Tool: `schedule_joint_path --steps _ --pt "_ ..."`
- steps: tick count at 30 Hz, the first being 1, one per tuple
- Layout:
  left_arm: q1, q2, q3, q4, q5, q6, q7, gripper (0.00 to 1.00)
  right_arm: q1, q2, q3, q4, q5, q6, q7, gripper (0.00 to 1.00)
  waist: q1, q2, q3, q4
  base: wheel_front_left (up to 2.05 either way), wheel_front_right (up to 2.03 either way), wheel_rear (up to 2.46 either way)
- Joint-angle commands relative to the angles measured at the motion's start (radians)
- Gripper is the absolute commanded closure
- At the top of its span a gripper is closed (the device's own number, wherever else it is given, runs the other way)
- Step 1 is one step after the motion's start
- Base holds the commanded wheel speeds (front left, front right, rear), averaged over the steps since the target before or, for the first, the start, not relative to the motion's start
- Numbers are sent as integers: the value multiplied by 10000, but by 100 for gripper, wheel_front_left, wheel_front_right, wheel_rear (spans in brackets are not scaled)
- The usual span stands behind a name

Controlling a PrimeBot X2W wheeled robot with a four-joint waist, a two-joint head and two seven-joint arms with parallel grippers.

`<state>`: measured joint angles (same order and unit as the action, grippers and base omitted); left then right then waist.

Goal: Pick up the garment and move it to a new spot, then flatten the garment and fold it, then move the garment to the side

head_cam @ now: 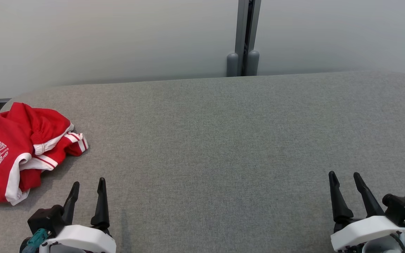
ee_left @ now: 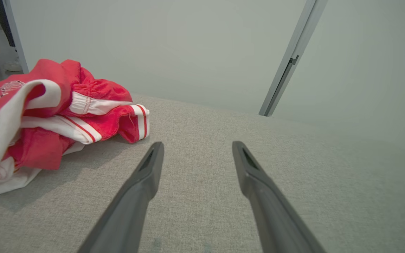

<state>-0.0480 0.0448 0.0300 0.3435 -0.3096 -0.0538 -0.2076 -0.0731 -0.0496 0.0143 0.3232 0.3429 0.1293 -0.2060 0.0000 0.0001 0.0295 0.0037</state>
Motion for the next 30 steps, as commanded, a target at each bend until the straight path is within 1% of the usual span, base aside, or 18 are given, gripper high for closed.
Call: schedule_joint_path --steps 1,21,28,30 --pt "-24 62 12 -12 254 57 -87 0 -85 -59 -17 -23 -270 19 -120 0 0 -1 -3 7 0 0 0" --pt "92 78 7 60 1726 232 -477 0 -2 -32 -261 -43 -1915 22 -501 0 0 -1 -38 50 0 0 0" --pt "89 82 23 134 2187 283 -600 0 -16 -38 -213 -35 -2282 22 -639 0 0 -1 -40 72 0 0 0" --pt "109 81 54 154 2113 286 -578 0 4 -37 -248 -44 -2234 22 -619 0 0 -1 -54 75 0 0 0"
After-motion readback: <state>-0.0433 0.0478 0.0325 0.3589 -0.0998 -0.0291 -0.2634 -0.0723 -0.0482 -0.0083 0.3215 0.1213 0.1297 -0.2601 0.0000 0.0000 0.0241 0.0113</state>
